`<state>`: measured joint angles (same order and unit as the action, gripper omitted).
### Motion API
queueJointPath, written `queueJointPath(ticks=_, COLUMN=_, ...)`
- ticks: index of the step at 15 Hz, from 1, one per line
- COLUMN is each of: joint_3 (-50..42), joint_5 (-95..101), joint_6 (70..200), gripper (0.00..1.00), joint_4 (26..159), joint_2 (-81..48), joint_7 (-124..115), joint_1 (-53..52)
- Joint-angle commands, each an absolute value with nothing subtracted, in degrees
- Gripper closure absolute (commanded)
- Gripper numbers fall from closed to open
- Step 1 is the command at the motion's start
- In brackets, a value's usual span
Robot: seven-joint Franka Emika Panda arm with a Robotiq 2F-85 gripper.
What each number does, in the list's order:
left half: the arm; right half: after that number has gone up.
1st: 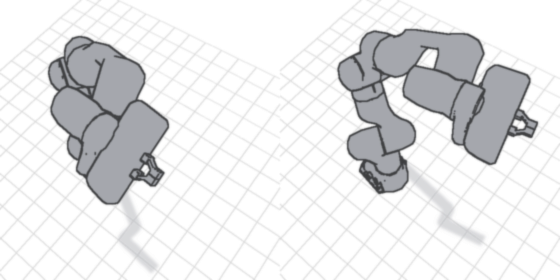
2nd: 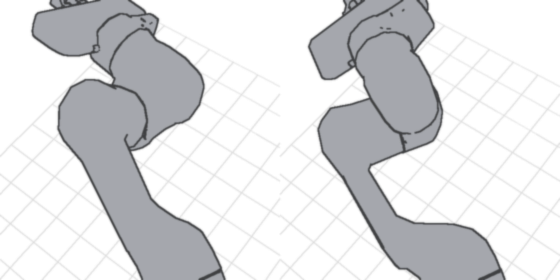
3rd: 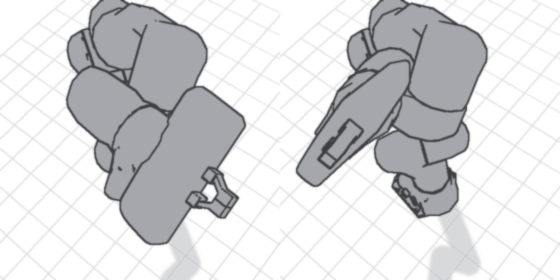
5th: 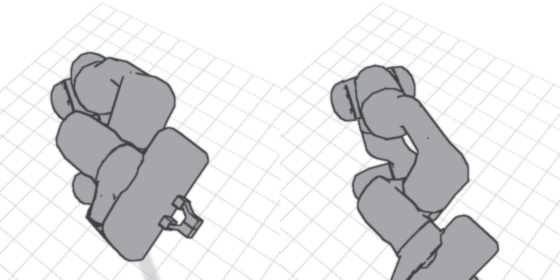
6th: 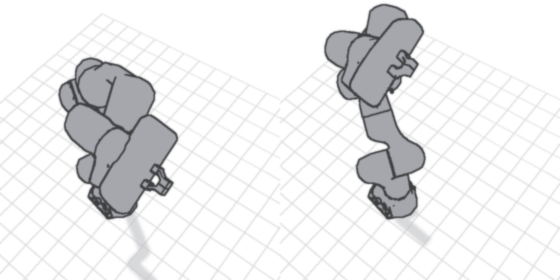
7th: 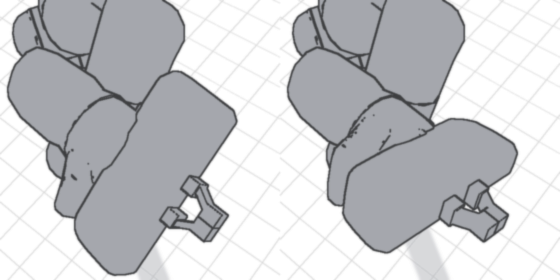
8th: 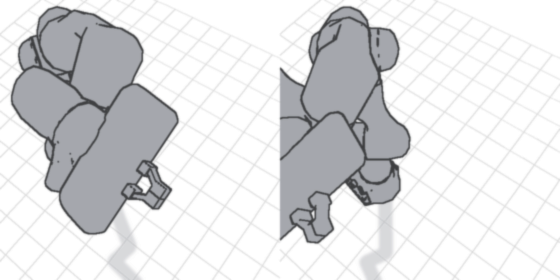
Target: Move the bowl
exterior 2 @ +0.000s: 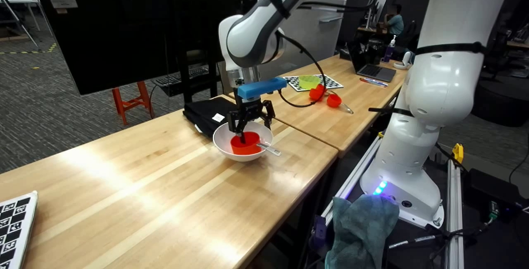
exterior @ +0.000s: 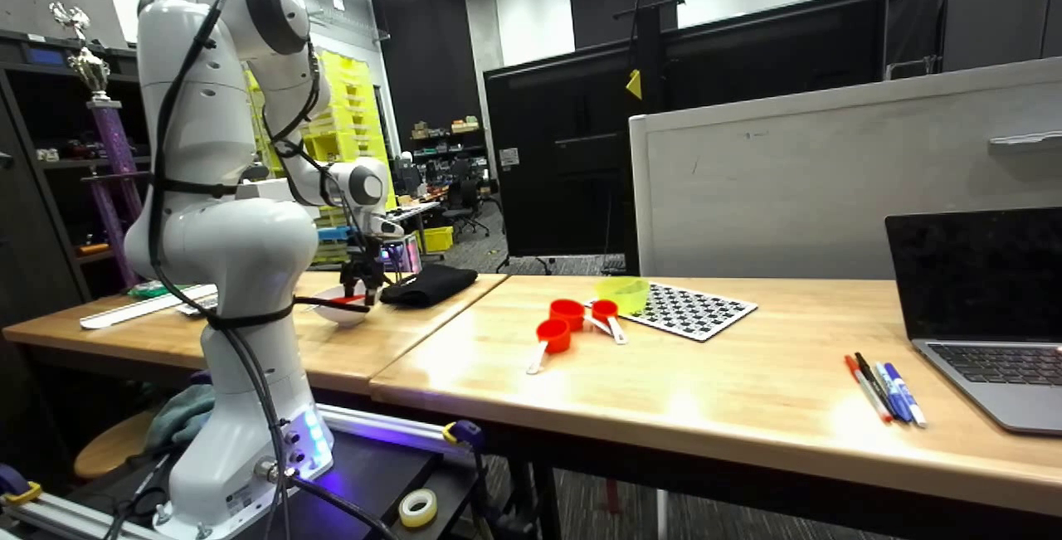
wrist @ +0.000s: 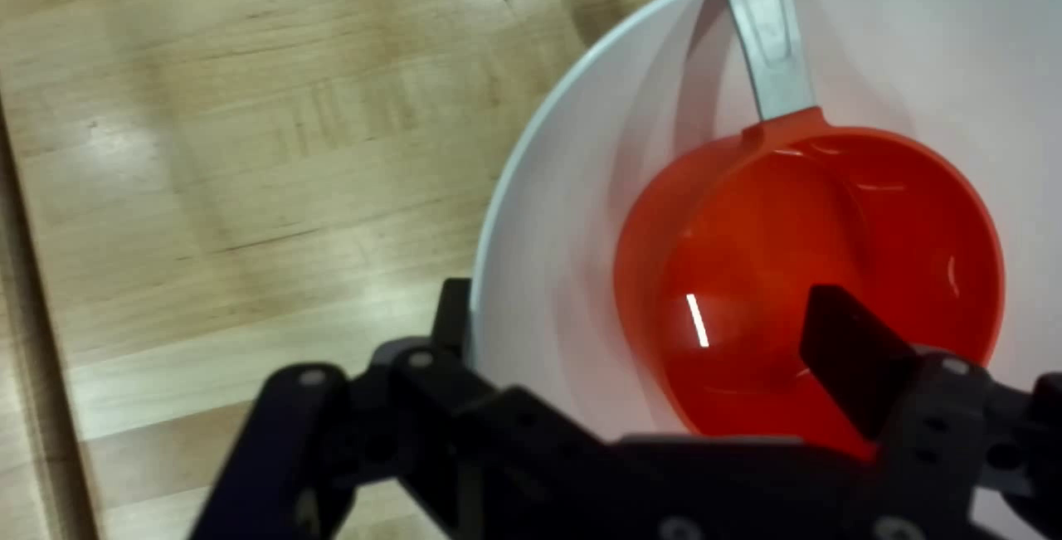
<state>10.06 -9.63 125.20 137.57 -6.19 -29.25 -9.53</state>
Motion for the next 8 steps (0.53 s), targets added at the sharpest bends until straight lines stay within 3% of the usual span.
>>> queueJointPath(ticks=1, joint_3=9.82, joint_5=-9.57, joint_6=124.82, gripper=0.27, joint_4=135.82, joint_2=-7.59, joint_7=-30.03, joint_1=-10.6)
queueJointPath(ticks=4, joint_3=9.79, joint_5=-9.52, joint_6=125.4, gripper=0.38, joint_4=135.27, joint_2=-7.68, joint_7=-29.51, joint_1=-10.72)
queueJointPath(ticks=8, joint_3=9.74, joint_5=-9.17, joint_6=126.19, gripper=0.71, joint_4=134.73, joint_2=-7.35, joint_7=-29.6, joint_1=-10.84)
